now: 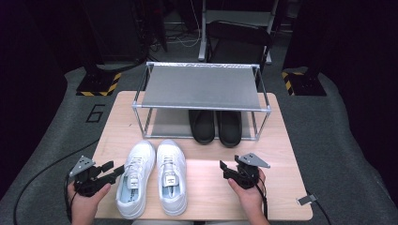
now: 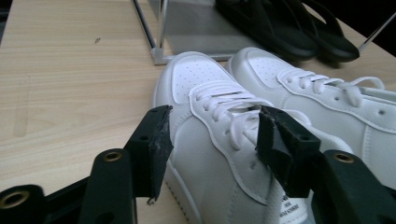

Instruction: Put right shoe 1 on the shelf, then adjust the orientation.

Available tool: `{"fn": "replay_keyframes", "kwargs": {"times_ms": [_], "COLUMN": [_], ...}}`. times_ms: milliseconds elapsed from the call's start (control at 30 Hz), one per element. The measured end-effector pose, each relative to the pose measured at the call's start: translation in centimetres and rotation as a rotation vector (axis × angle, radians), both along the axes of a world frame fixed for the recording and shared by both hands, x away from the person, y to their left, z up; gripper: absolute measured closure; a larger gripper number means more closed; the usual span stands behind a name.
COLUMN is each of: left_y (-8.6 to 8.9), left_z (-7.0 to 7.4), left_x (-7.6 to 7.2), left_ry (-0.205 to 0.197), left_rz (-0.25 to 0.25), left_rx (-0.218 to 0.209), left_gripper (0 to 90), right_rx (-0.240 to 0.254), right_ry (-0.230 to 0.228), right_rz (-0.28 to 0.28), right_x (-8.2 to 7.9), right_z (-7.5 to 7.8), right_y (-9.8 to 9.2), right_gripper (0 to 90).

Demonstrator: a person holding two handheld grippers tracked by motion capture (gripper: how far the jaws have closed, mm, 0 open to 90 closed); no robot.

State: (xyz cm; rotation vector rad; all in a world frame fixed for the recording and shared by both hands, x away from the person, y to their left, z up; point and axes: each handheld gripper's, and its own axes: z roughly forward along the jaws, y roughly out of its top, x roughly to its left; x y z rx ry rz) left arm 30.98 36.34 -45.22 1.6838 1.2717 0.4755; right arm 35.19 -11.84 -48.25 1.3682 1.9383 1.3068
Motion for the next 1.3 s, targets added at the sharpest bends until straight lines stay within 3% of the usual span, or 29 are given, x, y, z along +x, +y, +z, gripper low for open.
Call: {"fn": "replay_keyframes", "kwargs": {"times_ms": [133,300,600,767,900,1000,1300], "left_y": [-0.5,-1.1,-1.6,-1.8,-2.3,-2.7,-3.0], "left_z": [0.3,0.3,-0.8,-1.5,-1.8,-1.9,-1.8], "left_x": [-0.4,-0.7,-0.6,-0.4,-0.2,-0.2,-0.2], "left_ry": [0.0,-0.004,0.058,0.065,0.096,0.097,0.083], "left_rz": [-0.025,-0.022,-0.02,-0.033,-0.052,-0.039,0.007], "left_rx": [0.016,0.038,0.088,0.07,0.107,0.15,0.175], "left_gripper": [45.7,46.2,49.6,53.0,58.6,59.8,73.6], "right_rx": [0.003,0.007,0.04,0.054,0.082,0.089,0.079], "right_ry": [-0.008,-0.009,0.004,0.017,0.026,0.02,0.023], "right_rz": [-0.005,-0.004,-0.018,-0.024,-0.03,-0.038,-0.031], "right_x": [-0.4,-0.8,-0.8,-0.9,-1.0,-1.2,-1.8], "right_z": [-0.2,-0.7,-1.1,-1.3,-1.5,-1.6,-1.9], "right_y": [-0.3,-0.8,-1.3,-1.4,-1.7,-1.9,-2.2], "right_gripper": [32.3,32.5,32.7,31.7,31.4,31.4,31.4]}}
